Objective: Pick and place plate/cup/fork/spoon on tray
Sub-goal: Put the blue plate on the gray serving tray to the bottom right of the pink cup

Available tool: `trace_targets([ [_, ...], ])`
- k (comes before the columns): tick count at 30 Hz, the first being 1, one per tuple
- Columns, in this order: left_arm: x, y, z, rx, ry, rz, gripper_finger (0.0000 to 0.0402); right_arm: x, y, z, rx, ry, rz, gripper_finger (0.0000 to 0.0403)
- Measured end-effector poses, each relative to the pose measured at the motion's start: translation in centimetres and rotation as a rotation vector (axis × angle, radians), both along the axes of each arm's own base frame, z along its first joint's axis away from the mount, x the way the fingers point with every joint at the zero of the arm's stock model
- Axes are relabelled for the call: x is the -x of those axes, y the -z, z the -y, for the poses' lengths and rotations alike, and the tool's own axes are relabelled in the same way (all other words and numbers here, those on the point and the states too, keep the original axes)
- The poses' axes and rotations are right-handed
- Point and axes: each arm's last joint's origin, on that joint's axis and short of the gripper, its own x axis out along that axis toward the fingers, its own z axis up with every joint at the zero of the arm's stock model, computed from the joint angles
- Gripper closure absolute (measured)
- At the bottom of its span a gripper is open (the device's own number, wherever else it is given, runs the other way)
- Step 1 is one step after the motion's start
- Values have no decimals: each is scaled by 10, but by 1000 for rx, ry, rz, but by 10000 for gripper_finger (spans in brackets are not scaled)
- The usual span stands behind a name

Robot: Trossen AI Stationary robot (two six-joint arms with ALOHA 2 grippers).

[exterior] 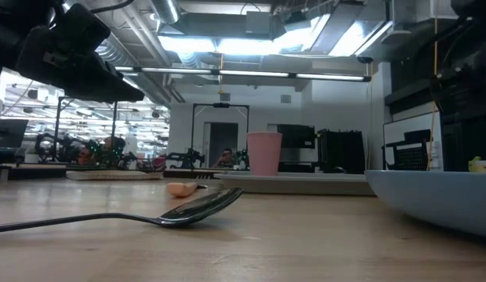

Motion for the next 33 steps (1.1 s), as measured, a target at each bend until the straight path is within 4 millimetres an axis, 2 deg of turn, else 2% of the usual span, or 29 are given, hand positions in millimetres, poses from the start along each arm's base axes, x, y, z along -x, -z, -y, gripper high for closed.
trace_targets([
  [8,0,0,0,-1,0,0,401,0,1,0,1,-1,-5,302],
  [15,0,0,0,-1,0,0,401,3,18,-1,-39,-24,-111,302],
  [24,0,0,0,-1,0,0,401,-19,18,-12,-119,-24,92,302],
  [28,0,0,0,-1,0,0,401,-25,18,-15,-139,-24,135,317],
  [33,0,0,0,-1,0,0,401,-24,28,-16,-114,-26,67,348],
])
